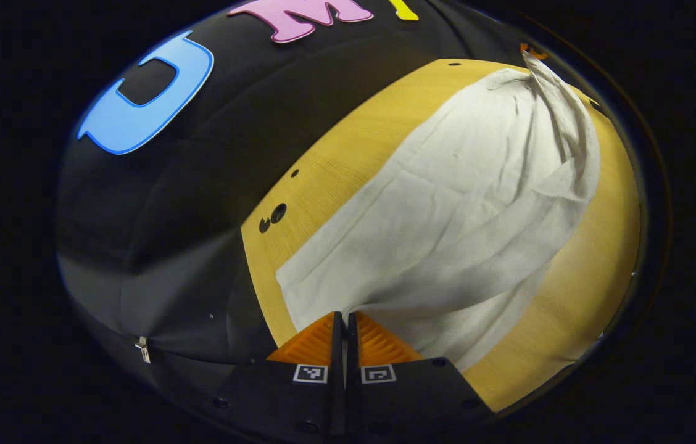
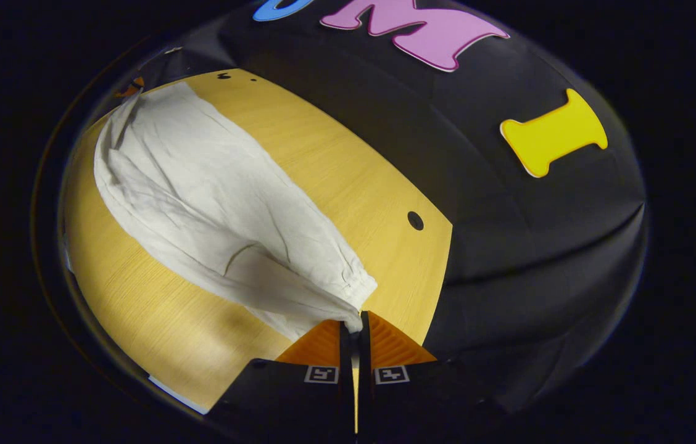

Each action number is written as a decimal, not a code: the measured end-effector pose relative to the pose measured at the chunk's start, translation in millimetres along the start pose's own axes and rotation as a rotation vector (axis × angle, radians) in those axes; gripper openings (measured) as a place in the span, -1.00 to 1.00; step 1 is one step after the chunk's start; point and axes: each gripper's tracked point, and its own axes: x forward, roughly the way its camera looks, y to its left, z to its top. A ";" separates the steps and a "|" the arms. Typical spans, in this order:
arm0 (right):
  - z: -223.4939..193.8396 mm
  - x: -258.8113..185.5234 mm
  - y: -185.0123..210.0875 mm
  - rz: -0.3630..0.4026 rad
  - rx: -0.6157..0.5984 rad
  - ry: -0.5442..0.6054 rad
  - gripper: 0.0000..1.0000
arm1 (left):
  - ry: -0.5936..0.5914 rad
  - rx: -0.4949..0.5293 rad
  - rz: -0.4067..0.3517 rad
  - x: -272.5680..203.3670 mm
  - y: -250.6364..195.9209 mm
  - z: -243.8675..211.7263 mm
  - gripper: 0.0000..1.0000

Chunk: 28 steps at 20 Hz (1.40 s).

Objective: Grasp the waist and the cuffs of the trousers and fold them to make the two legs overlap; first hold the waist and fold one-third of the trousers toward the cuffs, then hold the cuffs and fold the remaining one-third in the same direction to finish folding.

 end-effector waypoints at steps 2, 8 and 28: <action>3.0 2.5 -2.9 0.000 0.074 0.037 -0.87 | -0.008 -0.029 0.020 23.3 6.9 11.3 -0.90; 0.6 42.6 -8.3 0.011 0.118 0.116 -0.87 | -0.013 -0.060 0.038 73.4 28.8 38.1 -0.90; -30.3 106.7 10.5 0.301 0.053 0.300 -0.87 | 0.192 -0.064 -0.038 120.4 11.6 7.8 -0.89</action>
